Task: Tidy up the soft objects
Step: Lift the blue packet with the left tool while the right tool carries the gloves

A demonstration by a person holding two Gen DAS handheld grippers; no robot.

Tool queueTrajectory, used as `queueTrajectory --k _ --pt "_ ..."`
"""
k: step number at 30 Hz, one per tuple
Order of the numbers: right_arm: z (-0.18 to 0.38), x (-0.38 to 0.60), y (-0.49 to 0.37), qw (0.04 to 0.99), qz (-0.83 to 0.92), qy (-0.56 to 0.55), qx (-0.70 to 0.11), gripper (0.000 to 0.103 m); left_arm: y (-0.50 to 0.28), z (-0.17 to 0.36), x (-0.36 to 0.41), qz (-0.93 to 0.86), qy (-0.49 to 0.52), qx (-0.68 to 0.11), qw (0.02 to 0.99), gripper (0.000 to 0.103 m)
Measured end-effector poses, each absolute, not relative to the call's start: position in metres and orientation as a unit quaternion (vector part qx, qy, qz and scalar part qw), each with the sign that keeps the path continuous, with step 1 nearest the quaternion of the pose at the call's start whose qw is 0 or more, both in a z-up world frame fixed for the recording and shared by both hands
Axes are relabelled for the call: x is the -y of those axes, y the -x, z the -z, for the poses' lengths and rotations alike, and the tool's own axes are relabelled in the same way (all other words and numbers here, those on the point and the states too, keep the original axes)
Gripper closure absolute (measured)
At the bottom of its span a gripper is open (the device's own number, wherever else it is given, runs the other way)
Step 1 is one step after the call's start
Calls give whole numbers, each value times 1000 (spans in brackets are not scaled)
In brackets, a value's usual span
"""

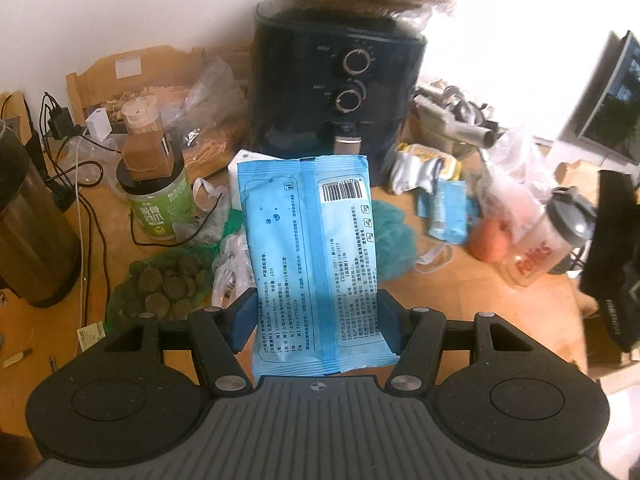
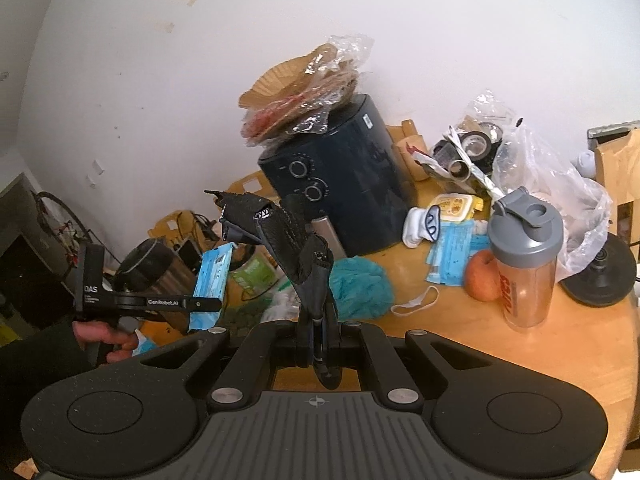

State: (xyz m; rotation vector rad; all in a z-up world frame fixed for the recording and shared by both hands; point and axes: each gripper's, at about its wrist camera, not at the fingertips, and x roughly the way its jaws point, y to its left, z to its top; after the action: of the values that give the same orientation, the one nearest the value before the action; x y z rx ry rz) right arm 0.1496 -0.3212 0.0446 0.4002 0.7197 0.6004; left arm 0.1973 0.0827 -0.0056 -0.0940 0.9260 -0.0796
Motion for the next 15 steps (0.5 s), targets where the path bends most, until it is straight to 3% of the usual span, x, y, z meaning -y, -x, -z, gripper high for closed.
queueTrajectory --k 15 --pt "-44 317 -121 859 -320 -198 -347 97 -131 -21 -65 81 58 -443 891 43"
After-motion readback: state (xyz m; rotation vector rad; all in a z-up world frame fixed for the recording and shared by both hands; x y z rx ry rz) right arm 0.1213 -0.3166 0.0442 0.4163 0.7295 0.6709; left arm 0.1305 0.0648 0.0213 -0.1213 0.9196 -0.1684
